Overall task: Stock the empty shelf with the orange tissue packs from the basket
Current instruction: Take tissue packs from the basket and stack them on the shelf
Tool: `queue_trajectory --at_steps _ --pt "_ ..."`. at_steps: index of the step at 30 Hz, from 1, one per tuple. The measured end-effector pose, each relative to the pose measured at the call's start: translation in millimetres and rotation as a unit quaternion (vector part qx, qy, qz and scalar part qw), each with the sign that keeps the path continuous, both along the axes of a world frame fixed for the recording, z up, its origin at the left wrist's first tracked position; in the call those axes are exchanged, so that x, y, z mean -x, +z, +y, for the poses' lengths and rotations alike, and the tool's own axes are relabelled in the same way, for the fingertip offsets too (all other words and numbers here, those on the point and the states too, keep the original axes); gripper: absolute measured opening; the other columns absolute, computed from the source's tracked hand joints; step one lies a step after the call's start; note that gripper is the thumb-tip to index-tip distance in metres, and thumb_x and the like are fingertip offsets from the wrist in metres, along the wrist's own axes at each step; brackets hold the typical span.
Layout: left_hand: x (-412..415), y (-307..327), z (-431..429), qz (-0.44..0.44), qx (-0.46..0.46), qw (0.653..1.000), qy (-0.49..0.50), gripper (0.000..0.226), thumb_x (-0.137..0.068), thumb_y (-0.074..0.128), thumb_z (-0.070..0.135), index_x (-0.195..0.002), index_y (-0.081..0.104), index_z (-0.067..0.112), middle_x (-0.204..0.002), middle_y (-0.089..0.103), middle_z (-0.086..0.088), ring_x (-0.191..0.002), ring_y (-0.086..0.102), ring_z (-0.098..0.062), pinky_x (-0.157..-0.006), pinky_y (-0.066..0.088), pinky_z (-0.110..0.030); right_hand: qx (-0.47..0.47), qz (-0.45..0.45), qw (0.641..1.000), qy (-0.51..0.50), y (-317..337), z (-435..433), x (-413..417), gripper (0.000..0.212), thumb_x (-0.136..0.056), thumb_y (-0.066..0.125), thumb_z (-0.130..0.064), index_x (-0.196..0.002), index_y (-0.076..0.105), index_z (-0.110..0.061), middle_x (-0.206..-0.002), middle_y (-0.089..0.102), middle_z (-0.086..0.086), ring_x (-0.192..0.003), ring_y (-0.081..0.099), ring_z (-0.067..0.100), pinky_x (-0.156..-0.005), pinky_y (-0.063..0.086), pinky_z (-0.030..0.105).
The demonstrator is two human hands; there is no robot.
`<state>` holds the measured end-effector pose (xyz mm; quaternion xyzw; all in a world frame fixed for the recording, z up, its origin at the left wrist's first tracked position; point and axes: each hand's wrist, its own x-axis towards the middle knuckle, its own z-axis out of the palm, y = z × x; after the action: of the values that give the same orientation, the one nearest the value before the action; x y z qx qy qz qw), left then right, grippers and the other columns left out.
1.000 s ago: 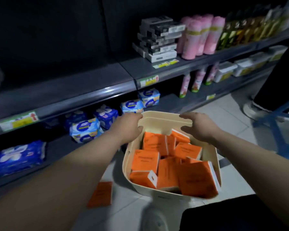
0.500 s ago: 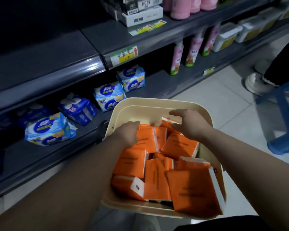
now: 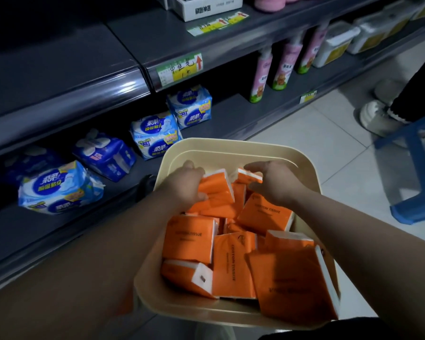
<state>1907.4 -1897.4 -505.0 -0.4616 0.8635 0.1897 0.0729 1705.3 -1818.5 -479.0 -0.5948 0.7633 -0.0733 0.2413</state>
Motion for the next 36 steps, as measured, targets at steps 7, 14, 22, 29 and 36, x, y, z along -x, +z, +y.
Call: queue_trajectory --at_steps 7,14,22,29,36 --pt "-52 55 -7 0.215 0.088 0.966 0.115 0.047 -0.07 0.077 0.041 -0.112 0.063 0.024 -0.102 0.062 -0.001 -0.097 0.056 -0.022 -0.084 0.045 -0.037 -0.031 0.008 0.999 0.034 -12 -3 -14 0.051 -0.085 0.064 -0.021 -0.134 0.051 -0.027 -0.136 0.055 0.004 -0.121 0.052 0.025 -0.096 0.041 0.029" --pt "-80 54 5 0.345 0.047 0.916 0.197 0.043 -0.068 0.078 0.045 -0.106 0.061 0.036 -0.094 0.065 0.011 -0.083 0.06 -0.006 -0.07 0.047 -0.025 -0.08 0.052 0.993 0.075 -34 -16 -25 0.056 -0.086 0.064 -0.023 -0.138 0.044 -0.02 -0.136 0.046 0.01 -0.119 0.052 0.031 -0.099 0.041 0.033" --pt "-99 53 9 0.383 0.035 0.896 0.223 0.043 -0.071 0.078 0.045 -0.108 0.061 0.032 -0.093 0.064 0.016 -0.081 0.06 0.006 -0.062 0.042 -0.009 -0.107 0.116 0.983 0.095 -50 -24 -37 0.046 -0.078 0.07 -0.036 -0.12 0.06 -0.019 -0.12 0.048 0.013 -0.112 0.049 0.031 -0.093 0.04 0.031" --pt "-120 70 8 0.382 0.044 0.889 0.251 0.037 -0.074 0.071 0.052 -0.103 0.063 0.03 -0.086 0.067 0.014 -0.073 0.063 0.003 -0.059 0.046 -0.015 -0.082 0.041 0.995 0.05 -9 -27 -45 0.027 -0.076 0.072 -0.026 -0.095 0.056 -0.016 -0.102 0.062 0.011 -0.09 0.055 0.027 -0.069 0.035 0.026" --pt "-153 114 20 0.361 0.142 0.882 0.268 0.036 -0.082 0.059 0.058 -0.102 0.062 0.029 -0.079 0.064 0.012 -0.066 0.06 -0.006 -0.054 0.04 -0.023 0.041 -0.121 0.992 -0.003 79 -20 -63 0.029 -0.07 0.078 -0.011 -0.091 0.058 -0.009 -0.08 0.063 0.011 -0.065 0.061 0.026 -0.067 0.055 0.043"
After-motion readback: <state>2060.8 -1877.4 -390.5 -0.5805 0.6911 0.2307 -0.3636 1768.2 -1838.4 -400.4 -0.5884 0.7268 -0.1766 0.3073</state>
